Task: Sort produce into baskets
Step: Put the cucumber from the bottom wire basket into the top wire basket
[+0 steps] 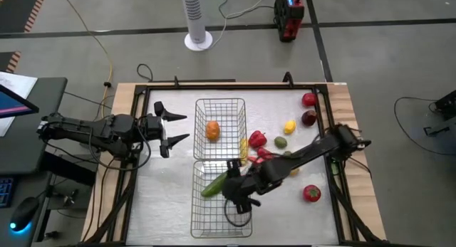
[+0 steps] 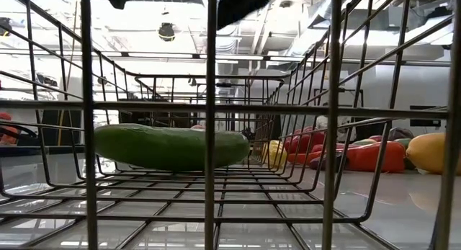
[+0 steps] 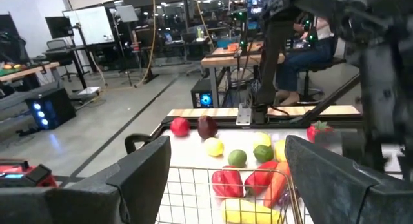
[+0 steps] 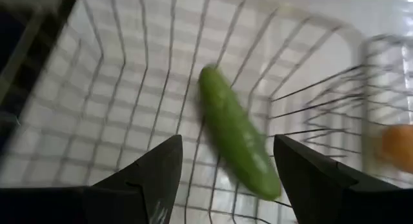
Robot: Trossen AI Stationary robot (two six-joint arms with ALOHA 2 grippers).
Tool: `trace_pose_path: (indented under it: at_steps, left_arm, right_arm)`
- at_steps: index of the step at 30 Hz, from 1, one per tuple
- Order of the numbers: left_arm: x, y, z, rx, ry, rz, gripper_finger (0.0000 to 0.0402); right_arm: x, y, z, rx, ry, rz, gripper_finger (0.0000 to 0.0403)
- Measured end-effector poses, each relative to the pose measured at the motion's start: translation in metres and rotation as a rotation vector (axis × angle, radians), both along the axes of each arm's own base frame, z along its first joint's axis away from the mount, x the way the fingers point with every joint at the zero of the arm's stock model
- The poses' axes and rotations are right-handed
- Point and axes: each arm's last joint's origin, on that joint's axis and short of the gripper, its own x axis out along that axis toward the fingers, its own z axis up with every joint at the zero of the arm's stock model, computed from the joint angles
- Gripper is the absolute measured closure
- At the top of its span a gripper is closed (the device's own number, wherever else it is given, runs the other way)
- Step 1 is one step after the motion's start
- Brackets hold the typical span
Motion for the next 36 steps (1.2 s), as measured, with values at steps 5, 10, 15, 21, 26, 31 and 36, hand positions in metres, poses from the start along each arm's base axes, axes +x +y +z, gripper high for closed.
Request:
trace_pose_path:
  at_steps: [5, 10, 15, 21, 26, 31, 36]
  left_arm:
    - [-0.001, 0.000, 0.000, 0.000, -0.002, 0.000, 0.0110]
    - [-0.010, 0.001, 0.006, 0.003, -0.040, 0.000, 0.0110]
    - [-0.031, 0.004, 0.016, -0.015, -0.132, 0.000, 0.0110]
    - [-0.053, 0.007, 0.018, -0.068, -0.156, -0.001, 0.0110]
    - [-0.057, 0.007, 0.016, -0.071, -0.138, -0.002, 0.0110]
    - [-0.056, 0.007, 0.015, -0.067, -0.133, -0.002, 0.0110]
    - [-0.056, 0.007, 0.016, -0.066, -0.135, -0.002, 0.0110]
  right_arm:
    - [0.026, -0.008, -0.018, -0.053, 0.020, 0.058, 0.0129]
    - [0.047, -0.007, -0.031, -0.085, 0.038, 0.179, 0.0099]
    - [0.063, -0.005, -0.040, -0.126, 0.040, 0.234, 0.0041]
    - [0.078, -0.010, -0.059, -0.153, 0.119, 0.232, 0.0016]
    - [0.083, -0.008, -0.079, -0.198, 0.185, 0.285, 0.0040]
    - [0.083, -0.010, -0.084, -0.214, 0.210, 0.300, 0.0075]
    - [0.083, -0.018, -0.086, -0.212, 0.232, 0.280, 0.0114]
